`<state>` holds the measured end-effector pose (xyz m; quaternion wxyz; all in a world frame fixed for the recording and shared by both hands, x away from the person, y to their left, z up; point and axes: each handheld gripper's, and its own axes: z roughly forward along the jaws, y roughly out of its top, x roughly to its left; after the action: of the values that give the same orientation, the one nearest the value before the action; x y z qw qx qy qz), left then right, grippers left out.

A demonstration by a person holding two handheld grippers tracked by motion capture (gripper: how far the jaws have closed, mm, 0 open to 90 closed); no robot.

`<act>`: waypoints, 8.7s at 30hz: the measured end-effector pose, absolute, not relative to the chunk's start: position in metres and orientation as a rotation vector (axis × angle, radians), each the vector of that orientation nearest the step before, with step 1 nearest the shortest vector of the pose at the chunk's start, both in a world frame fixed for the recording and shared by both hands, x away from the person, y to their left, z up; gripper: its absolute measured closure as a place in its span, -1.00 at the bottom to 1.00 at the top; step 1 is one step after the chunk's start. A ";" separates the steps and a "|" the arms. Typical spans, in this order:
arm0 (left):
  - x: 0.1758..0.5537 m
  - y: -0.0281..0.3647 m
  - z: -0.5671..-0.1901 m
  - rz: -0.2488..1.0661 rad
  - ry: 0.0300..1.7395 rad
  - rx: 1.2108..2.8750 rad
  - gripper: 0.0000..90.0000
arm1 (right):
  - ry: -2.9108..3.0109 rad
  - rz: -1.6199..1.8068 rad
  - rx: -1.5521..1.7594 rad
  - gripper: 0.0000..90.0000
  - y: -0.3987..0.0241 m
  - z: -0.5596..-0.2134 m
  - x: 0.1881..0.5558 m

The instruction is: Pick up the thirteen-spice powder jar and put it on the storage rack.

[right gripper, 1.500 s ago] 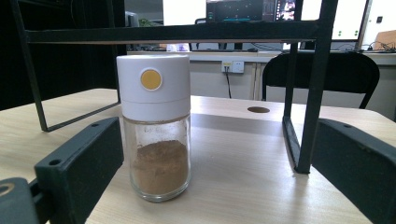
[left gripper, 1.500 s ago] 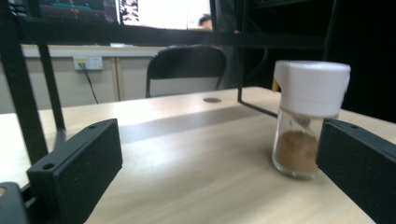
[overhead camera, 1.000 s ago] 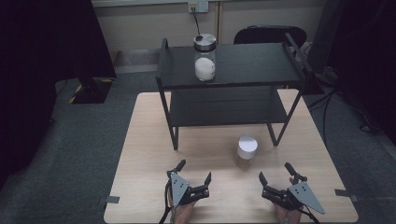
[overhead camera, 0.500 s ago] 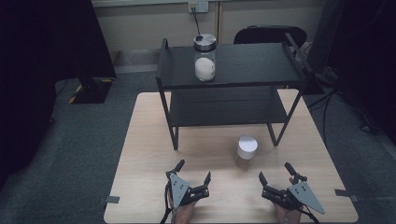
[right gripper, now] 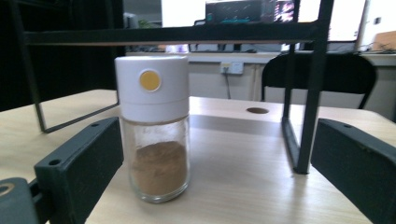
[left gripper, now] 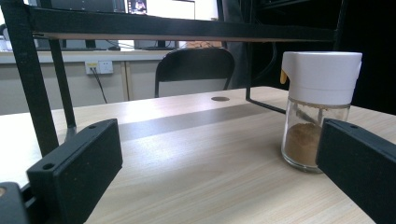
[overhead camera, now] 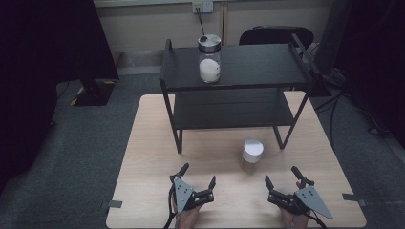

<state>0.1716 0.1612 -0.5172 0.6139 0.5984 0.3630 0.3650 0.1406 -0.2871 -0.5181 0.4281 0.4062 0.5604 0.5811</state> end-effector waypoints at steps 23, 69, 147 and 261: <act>0.171 0.160 -0.517 0.846 0.842 1.379 -0.99 | 1.419 1.523 0.940 -0.99 -0.286 -0.488 0.160; 0.171 0.160 -0.517 0.848 0.842 1.379 -0.99 | 1.503 1.490 0.973 -0.62 -0.238 -0.495 0.221; 0.171 0.160 -0.517 0.846 0.842 1.379 -0.99 | 1.582 1.535 0.895 -0.32 -0.266 -0.429 0.208; 0.170 0.159 -0.517 0.851 0.847 1.377 -0.99 | 1.513 1.616 0.841 -0.33 -0.261 -0.194 0.292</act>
<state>0.1705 0.1592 -0.5169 0.6111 0.5966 0.3671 0.3687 0.2921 -0.2608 -0.1937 0.3773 0.3289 0.5916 0.6320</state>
